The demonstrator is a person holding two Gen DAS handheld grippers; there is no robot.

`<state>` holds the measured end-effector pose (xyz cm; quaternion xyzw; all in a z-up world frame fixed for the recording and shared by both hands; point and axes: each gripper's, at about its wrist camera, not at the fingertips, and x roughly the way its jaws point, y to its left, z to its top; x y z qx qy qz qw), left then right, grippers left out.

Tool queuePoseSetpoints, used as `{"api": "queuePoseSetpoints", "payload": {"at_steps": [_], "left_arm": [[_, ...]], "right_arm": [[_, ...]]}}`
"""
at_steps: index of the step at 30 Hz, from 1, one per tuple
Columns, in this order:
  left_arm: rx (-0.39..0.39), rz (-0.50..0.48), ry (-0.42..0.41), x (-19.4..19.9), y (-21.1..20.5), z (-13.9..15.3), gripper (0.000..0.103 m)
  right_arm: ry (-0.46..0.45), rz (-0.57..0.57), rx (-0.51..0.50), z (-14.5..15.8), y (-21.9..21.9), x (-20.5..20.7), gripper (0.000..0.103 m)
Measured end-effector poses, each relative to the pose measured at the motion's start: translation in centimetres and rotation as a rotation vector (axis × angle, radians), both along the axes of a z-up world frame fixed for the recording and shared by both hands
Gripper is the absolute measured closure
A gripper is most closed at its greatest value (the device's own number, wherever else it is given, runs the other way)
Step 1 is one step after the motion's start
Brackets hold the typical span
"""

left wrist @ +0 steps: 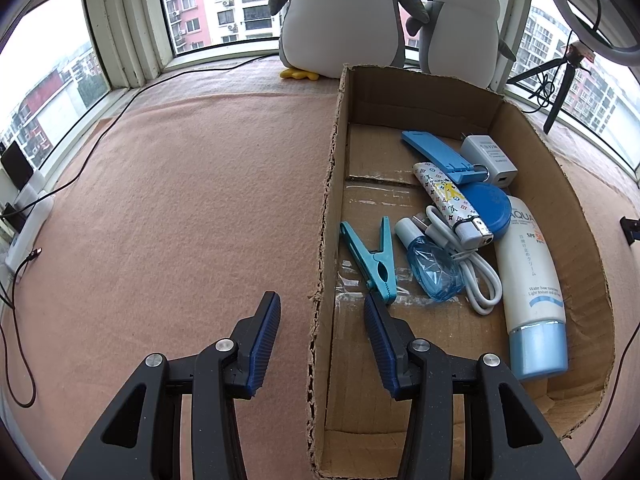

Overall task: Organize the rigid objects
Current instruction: 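Move the right tool to the black cylinder and grasp it, then carry the black cylinder with the right tool over the box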

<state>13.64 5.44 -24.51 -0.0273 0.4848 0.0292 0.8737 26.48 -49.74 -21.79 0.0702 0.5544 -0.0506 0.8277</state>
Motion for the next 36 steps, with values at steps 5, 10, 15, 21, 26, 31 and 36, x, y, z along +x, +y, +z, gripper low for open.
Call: {"api": "queuePoseSetpoints", "payload": {"at_steps": [5,10,15,21,26,31,36], "left_arm": [[0.0,0.0,0.0,-0.1,0.0,0.0,0.055],[0.0,0.0,0.001,-0.1,0.1,0.0,0.055],[0.0,0.001,0.001,0.0,0.0,0.0,0.055],[-0.001,0.001,0.001,-0.1,0.0,-0.1,0.055],[-0.002,0.001,0.002,-0.1,0.1,-0.1,0.055],[-0.002,0.001,0.001,-0.1,-0.1,-0.2,0.055],[-0.004,0.003,0.002,0.0,-0.2,-0.2,0.055]], "right_arm": [[0.014,-0.006,-0.003,-0.3,-0.3,0.5,0.067],[0.027,-0.004,-0.007,-0.6,-0.4,1.0,0.069],[0.037,0.003,-0.015,-0.7,-0.4,1.2,0.084],[0.045,0.022,-0.018,-0.6,0.0,0.9,0.088],[0.036,0.032,-0.003,-0.4,1.0,0.5,0.088],[0.008,0.08,0.006,0.6,3.6,-0.1,0.088],[-0.044,0.155,0.042,2.7,7.6,-1.1,0.088]]}}
